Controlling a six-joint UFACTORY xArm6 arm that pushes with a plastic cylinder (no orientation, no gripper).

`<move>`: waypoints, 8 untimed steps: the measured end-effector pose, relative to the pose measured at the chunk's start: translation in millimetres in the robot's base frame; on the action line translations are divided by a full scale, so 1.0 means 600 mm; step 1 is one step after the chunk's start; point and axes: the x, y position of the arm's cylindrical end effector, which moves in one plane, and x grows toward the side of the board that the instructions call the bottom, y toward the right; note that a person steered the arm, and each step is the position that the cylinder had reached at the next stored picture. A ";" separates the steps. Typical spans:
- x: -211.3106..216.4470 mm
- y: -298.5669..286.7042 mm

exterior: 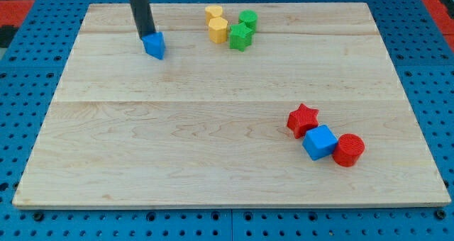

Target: Place the blue triangle near the left to the red star

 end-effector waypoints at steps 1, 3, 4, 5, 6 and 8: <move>0.056 0.067; 0.157 0.106; 0.204 0.214; 0.246 0.328; 0.224 0.318; 0.249 0.183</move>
